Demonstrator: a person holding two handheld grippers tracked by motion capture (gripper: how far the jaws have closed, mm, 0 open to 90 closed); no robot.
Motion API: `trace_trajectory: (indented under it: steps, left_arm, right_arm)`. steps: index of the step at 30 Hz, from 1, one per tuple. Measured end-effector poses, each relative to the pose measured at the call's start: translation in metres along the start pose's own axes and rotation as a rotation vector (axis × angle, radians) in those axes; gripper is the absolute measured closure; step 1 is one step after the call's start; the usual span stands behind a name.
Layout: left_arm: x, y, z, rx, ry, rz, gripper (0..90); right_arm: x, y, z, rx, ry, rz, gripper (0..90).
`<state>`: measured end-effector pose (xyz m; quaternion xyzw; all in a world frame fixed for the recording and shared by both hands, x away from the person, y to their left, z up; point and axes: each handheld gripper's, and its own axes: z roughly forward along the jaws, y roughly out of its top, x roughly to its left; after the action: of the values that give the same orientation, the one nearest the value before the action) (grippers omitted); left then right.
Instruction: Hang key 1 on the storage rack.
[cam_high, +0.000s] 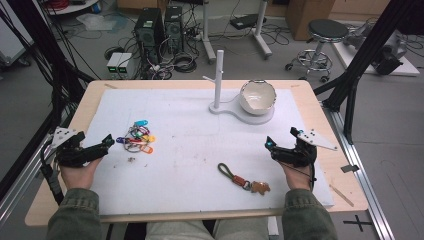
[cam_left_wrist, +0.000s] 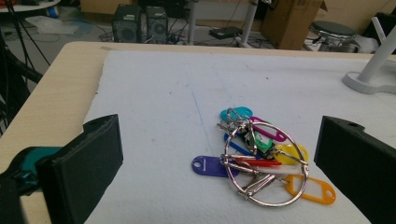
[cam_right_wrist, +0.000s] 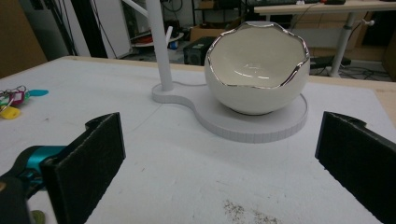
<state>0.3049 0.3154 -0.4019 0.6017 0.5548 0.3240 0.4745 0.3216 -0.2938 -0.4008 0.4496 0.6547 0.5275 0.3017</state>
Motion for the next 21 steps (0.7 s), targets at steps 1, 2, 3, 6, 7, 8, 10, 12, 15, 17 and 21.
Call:
trace_trajectory:
  steps: [1, 2, 3, 6, 7, 8, 10, 12, 15, 17, 21]
  left_arm:
    - [0.0003, 0.0000, 0.0003, 0.002, -0.004, -0.003, 1.7]
    - [0.0007, -0.0001, 0.0006, 0.001, -0.008, -0.005, 1.7]
    - [0.0007, -0.0001, 0.0009, 0.000, -0.010, -0.007, 1.7]
    - [0.0004, -0.0003, 0.0012, 0.003, -0.015, -0.006, 1.7]
    - [0.0001, -0.0002, 0.0011, 0.006, -0.015, -0.005, 1.7]
    - [-0.0002, -0.0003, 0.0010, 0.007, -0.016, -0.005, 1.7]
    - [-0.0005, -0.0002, 0.0009, 0.007, -0.021, -0.003, 1.7]
    - [-0.0008, -0.0003, 0.0009, 0.005, -0.022, -0.004, 1.7]
    - [-0.0009, -0.0003, 0.0012, 0.006, -0.023, -0.006, 1.7]
    - [-0.0010, -0.0004, 0.0016, 0.005, -0.022, -0.007, 1.7]
    - [-0.0006, -0.0005, 0.0022, 0.010, -0.026, -0.006, 1.7]
  right_arm:
    - [-0.0002, -0.0004, 0.0016, 0.010, -0.004, -0.007, 0.6]
    - [-0.0001, -0.0005, 0.0020, 0.014, -0.004, -0.006, 0.6]
    - [-0.0002, -0.0005, 0.0020, 0.015, -0.004, -0.007, 0.6]
    - [-0.0005, -0.0003, 0.0014, 0.011, -0.003, -0.006, 0.6]
    - [-0.0004, -0.0003, 0.0010, 0.011, -0.002, 0.003, 0.6]
    - [-0.0004, -0.0003, 0.0010, 0.011, -0.002, 0.003, 0.6]
    - [-0.0004, -0.0002, 0.0005, 0.013, 0.002, 0.004, 0.6]
    - [-0.0005, -0.0002, 0.0005, 0.011, 0.001, 0.002, 0.6]
    - [-0.0004, -0.0002, 0.0004, 0.016, 0.005, 0.003, 0.6]
    - [-0.0007, -0.0002, 0.0006, 0.017, 0.006, 0.006, 0.6]
    - [-0.0012, -0.0005, 0.0014, 0.027, 0.014, 0.015, 0.6]
